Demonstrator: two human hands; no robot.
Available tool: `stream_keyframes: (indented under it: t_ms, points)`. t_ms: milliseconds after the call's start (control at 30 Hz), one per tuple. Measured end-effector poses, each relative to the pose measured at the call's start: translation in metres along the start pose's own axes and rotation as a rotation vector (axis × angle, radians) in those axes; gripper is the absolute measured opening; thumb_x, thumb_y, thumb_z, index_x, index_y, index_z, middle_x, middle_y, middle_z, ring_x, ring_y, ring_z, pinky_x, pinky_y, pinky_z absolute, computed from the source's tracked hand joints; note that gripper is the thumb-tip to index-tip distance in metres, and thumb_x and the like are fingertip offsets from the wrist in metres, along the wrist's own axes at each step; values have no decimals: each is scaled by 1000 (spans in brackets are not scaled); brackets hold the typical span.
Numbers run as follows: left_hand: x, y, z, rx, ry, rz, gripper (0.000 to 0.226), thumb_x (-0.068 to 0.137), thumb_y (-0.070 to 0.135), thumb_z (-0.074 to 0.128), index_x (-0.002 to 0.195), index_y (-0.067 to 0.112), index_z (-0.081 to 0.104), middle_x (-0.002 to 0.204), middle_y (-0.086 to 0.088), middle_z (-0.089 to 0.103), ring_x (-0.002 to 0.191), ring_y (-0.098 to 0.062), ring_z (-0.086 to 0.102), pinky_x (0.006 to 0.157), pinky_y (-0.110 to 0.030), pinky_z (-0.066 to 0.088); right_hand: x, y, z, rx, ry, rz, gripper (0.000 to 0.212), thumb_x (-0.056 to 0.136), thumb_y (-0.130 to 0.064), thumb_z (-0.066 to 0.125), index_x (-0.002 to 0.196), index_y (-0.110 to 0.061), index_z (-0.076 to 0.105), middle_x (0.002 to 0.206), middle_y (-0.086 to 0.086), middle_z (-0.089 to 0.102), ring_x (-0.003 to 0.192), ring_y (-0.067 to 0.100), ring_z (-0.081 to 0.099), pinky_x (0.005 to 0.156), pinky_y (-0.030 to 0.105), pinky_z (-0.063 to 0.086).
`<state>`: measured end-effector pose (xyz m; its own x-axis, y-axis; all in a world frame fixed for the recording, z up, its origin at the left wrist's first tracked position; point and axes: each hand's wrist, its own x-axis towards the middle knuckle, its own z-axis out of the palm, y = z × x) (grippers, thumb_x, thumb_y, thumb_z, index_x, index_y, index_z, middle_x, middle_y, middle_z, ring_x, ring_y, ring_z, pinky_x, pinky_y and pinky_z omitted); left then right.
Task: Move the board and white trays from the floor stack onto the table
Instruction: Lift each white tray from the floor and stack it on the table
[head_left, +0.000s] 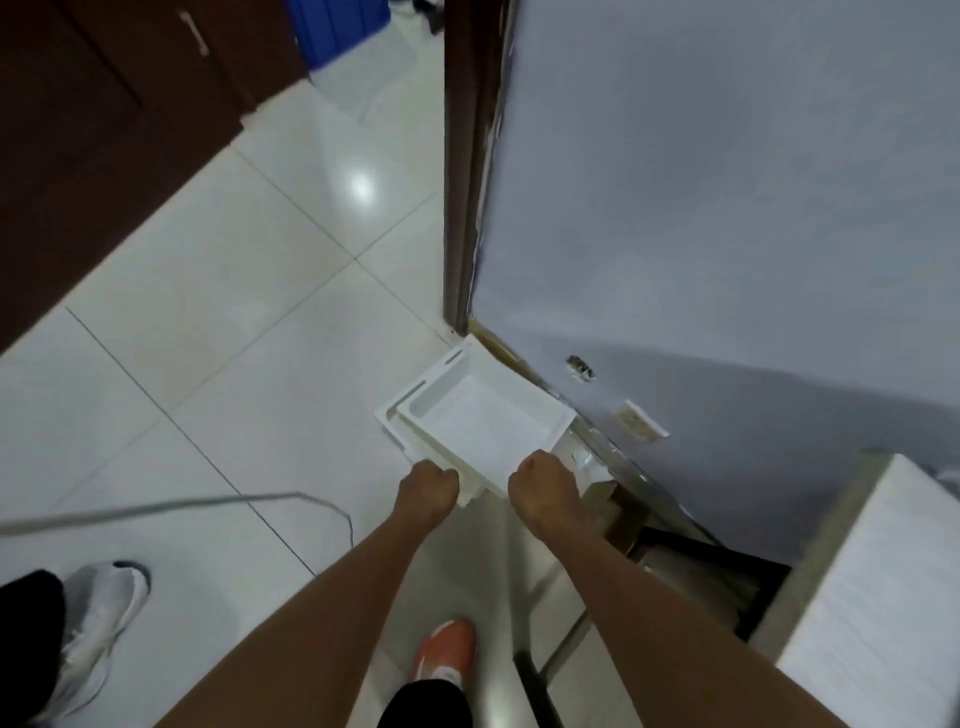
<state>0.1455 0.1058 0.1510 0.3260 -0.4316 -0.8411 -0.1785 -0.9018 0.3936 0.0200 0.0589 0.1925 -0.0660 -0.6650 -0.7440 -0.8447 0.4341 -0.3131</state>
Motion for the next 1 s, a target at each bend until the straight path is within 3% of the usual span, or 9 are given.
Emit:
stream_keyframes:
  t_ms: [100, 200, 367, 467, 567, 700, 800, 900, 1000]
  points:
    - [50, -16, 10, -42, 7, -9, 35, 91, 23, 42, 109, -2, 58, 109, -21, 63, 89, -31, 59, 72, -30, 42, 50, 22, 30, 81, -21, 139, 25, 89, -9, 46, 110, 0, 59, 97, 10, 59, 87, 24, 59, 73, 30, 49]
    - [90, -35, 28, -38, 13, 6, 19, 90, 21, 40, 88, 7, 53, 83, -8, 56, 72, -21, 53, 63, -30, 39, 94, 46, 66, 310, 6, 326, 31, 84, -5, 52, 113, 4, 58, 101, 16, 64, 92, 34, 66, 83, 43, 59]
    - [128, -78, 66, -151, -35, -54, 23, 89, 22, 42, 94, 5, 57, 91, -10, 61, 86, -28, 60, 90, -46, 53, 129, 82, 120, 654, -43, 555, 12, 89, -3, 55, 100, 3, 55, 77, 16, 56, 63, 27, 61, 77, 52, 61]
    - [134, -110, 87, -164, -67, -74, 19, 89, 22, 44, 85, 8, 56, 86, -9, 61, 80, -25, 57, 89, -47, 54, 148, 94, 138, 876, -71, 655, 15, 91, -4, 57, 105, -1, 50, 87, 19, 54, 79, 32, 62, 80, 51, 59]
    - [134, -143, 100, -172, -84, -109, 22, 88, 22, 45, 94, 6, 59, 93, -10, 65, 87, -27, 62, 87, -46, 55, 170, 95, 153, 1218, -151, 683, 31, 92, -12, 61, 118, 3, 52, 116, 30, 60, 101, 42, 66, 73, 57, 60]
    - [132, -178, 102, -163, -88, -144, 19, 89, 18, 45, 90, 9, 62, 89, -7, 67, 77, -21, 59, 76, -37, 52, 192, 93, 159, 1436, -124, 699, 37, 93, -13, 62, 126, 3, 55, 106, 28, 66, 85, 40, 69, 52, 49, 60]
    - [131, -197, 96, -187, -52, -178, 17, 87, 19, 47, 82, 14, 62, 86, -6, 68, 75, -22, 59, 75, -38, 52, 199, 91, 155, 1461, -85, 727, 36, 91, -3, 62, 126, 4, 56, 105, 25, 62, 87, 39, 69, 56, 44, 62]
    - [129, -203, 87, -205, -34, -192, 16, 86, 18, 48, 79, 16, 62, 83, -7, 69, 77, -26, 61, 80, -45, 54, 189, 88, 140, 1470, -36, 719, 27, 90, -1, 61, 116, 5, 59, 96, 22, 61, 83, 36, 73, 57, 42, 62]
    - [116, -183, 70, -269, 5, -171, 20, 87, 20, 46, 79, 12, 62, 85, -10, 69, 83, -32, 65, 82, -46, 54, 171, 76, 114, 1468, -5, 695, 9, 88, 1, 54, 81, 3, 61, 87, 18, 65, 62, 29, 72, 47, 33, 61]
